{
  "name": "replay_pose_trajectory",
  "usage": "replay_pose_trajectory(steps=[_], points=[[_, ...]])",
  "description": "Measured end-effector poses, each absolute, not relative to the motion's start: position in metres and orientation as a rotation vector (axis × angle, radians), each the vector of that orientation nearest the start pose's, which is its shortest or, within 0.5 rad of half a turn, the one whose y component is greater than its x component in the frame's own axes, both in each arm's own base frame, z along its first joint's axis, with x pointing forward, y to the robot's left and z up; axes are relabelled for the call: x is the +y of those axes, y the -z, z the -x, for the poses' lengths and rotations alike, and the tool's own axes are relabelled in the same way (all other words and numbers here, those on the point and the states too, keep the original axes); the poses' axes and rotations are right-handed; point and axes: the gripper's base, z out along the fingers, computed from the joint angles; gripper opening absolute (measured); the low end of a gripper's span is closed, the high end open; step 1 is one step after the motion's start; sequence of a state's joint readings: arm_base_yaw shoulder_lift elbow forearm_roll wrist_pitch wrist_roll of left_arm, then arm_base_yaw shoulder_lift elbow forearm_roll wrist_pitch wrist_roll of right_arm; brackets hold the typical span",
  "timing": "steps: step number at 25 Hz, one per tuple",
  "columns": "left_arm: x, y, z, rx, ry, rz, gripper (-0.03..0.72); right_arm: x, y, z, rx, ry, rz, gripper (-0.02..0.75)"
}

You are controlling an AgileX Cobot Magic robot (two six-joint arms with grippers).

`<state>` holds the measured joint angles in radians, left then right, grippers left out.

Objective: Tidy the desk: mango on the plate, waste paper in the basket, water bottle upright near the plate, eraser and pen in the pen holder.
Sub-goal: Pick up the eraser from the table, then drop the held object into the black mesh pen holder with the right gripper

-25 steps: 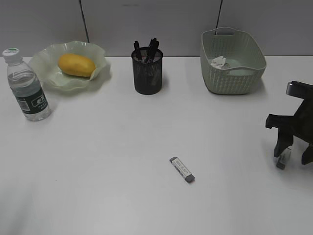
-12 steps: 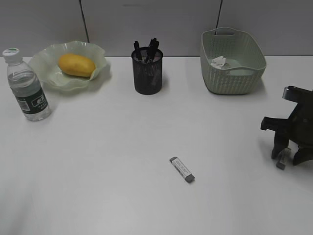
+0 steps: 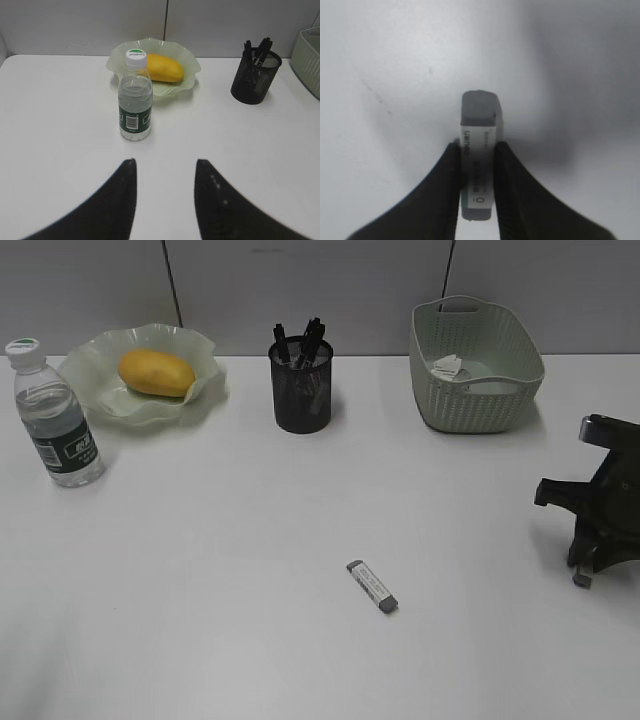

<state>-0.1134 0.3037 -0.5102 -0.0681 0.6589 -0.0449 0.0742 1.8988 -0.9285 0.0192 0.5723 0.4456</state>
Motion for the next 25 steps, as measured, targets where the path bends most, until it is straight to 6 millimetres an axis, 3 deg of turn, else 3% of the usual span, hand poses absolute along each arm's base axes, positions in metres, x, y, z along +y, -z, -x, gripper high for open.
replay_pose_trajectory(steps=[4,8,12,17,22,25], points=[[-0.011,-0.305,-0.06,1.938,0.182,-0.042,0.301,0.026,-0.108,-0.313,2.982,-0.06,-0.548,0.172],[-0.011,-0.305,-0.06,1.938,0.182,-0.042,0.301,0.038,-0.119,-0.313,2.968,-0.072,-0.395,0.172],[-0.011,-0.306,-0.06,1.937,0.182,-0.042,0.301,0.068,-0.151,-0.319,2.85,-0.129,-0.188,0.171],[-0.011,-0.306,-0.06,1.937,0.182,-0.042,0.301,0.122,-0.2,-0.342,2.595,-0.259,0.016,0.171],[-0.011,-0.306,-0.06,1.937,0.182,-0.042,0.301,0.165,-0.247,-0.361,2.282,-0.4,0.125,0.171],[-0.011,-0.306,-0.06,1.937,0.182,-0.042,0.301,0.181,-0.264,-0.369,2.108,-0.47,0.147,0.171]])
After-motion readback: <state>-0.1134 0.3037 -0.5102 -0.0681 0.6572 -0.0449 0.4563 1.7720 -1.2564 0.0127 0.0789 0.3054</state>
